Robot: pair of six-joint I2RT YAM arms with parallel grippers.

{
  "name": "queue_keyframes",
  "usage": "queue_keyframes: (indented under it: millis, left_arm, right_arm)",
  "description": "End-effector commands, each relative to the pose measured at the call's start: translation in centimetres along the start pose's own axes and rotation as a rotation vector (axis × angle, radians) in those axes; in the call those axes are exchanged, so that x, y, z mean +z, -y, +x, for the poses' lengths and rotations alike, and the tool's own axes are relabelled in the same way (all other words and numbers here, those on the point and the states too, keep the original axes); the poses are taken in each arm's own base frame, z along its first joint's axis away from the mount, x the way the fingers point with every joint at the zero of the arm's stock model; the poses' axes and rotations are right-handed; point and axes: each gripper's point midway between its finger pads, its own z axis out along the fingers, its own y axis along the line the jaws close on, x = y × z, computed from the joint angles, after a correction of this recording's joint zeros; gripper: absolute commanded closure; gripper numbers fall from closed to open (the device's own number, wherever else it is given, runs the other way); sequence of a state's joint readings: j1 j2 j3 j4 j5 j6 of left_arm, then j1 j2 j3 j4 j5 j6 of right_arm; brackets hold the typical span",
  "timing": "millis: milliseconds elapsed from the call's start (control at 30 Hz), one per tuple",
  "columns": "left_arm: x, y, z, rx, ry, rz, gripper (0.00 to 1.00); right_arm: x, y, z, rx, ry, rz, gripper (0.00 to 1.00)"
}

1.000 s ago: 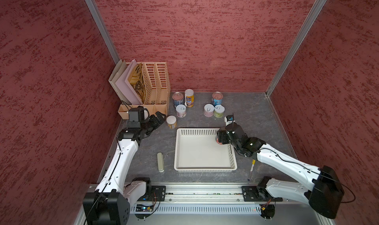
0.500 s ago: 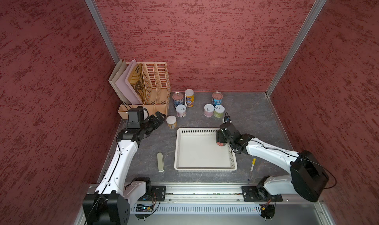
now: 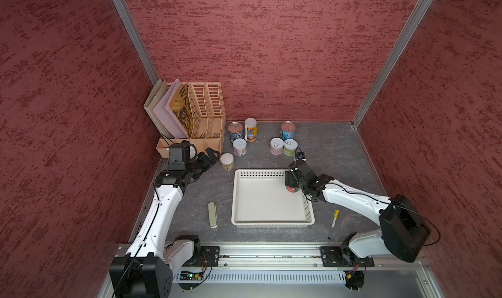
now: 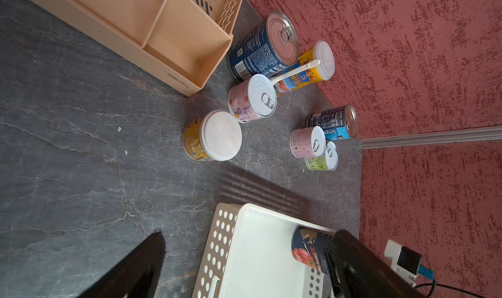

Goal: Put the canned food in the basket
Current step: Place the canned food in the basket, then pick up the canned food from the center of the board.

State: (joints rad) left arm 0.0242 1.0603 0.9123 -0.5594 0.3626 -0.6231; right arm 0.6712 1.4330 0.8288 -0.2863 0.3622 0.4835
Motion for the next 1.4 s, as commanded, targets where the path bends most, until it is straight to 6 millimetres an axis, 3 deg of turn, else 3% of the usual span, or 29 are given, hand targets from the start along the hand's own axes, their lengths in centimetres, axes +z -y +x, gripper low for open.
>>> queue_keyframes:
  millis: [0,100,333,567,667,800,1033,1267,1367]
  left_arm:
    - [-0.7,0.7,-0.6,0.012,0.023,0.024,0.0]
    - [-0.7,0.7,-0.6,0.012,0.021,0.024,0.0]
    - [-0.6,1.2,-0.4,0.024,0.011,0.053,0.0]
    - [0.0,2.0,0.0,0.068,-0.012,0.074,0.0]
    - [0.8,2.8,0.5,0.109,-0.031,0.092,0.0]
    - [2.8,4.1,1.0,0.147,-0.049,0.086,0.0]
    - [6.3,8.9,-0.1,0.268,-0.023,-0.011,0.0]
    - [13.4,13.8,-1.6,0.433,-0.013,0.023,0.0]
    - [16.0,15.3,-2.8,0.555,-0.014,0.003,0.0]
  right_arm:
    - [-0.8,-0.1,-3.1,0.053,0.089,0.017,0.1]
    - [-0.9,0.0,-3.2,0.054,0.088,0.025,0.02]
    - [-1.5,0.3,-3.7,0.054,0.101,0.04,0.02]
    - [-4.5,0.2,-5.2,0.078,0.145,-0.023,0.02]
    - [-6.3,-0.9,-5.9,0.072,0.154,-0.107,0.01]
    - [-8.6,-1.2,-6.7,0.089,0.15,-0.157,0.02]
    - [-11.6,-0.9,-6.6,0.128,0.172,-0.237,0.02]
    - [-13.8,1.3,-7.1,0.168,0.261,-0.204,0.02]
    - [-14.5,1.4,-7.0,0.178,0.279,-0.231,0.01]
